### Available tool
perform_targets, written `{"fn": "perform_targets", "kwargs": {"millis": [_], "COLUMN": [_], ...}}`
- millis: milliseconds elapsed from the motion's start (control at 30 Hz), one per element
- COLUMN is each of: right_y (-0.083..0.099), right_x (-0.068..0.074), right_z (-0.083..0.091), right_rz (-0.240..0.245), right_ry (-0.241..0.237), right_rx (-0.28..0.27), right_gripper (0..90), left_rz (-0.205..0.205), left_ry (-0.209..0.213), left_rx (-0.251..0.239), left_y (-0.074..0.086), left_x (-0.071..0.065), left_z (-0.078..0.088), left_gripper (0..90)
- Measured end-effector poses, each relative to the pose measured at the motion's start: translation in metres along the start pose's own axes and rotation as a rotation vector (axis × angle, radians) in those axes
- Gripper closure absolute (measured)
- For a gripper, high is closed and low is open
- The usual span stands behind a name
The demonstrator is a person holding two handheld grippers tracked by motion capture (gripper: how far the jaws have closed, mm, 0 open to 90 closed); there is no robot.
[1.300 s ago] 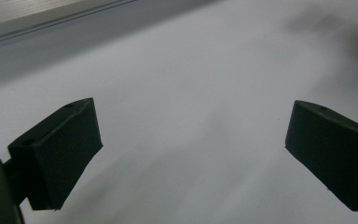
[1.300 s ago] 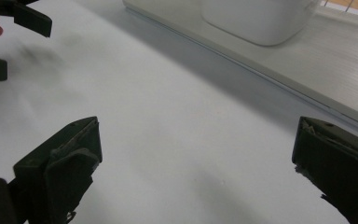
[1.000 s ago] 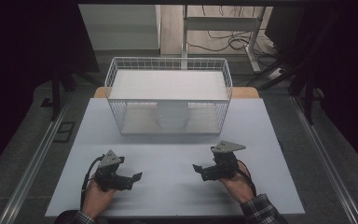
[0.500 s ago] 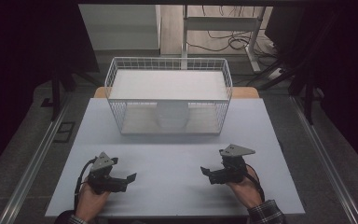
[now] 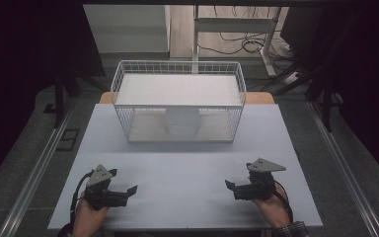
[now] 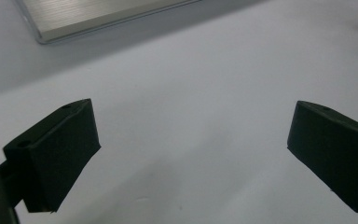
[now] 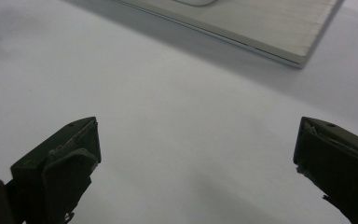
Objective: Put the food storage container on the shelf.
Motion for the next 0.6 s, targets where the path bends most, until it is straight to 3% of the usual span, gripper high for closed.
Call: {"fn": "perform_targets", "kwargs": {"millis": [600], "right_y": [0.039], "right_x": [-0.019], "right_z": [0.021], "right_rz": [-0.069], "right_ry": [0.047], "right_rx": [0.046], "right_gripper": [0.0], "left_rz": [0.016], "left_ry": [-0.024], "left_rx": [-0.009], "left_y": [0.012], "left_x": [0.006], "left_z": [0.012], "left_gripper": [0.6]}}
Point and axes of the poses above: each handheld gripper's, and its own axes: z roughly backward along the jaws, y roughly out of its underside, x roughly to its left, the point moved 10 cm from there along -z, roughly forward along the jaws, and after that the axes turned 7 degrees about y, right-handed, at the moved point
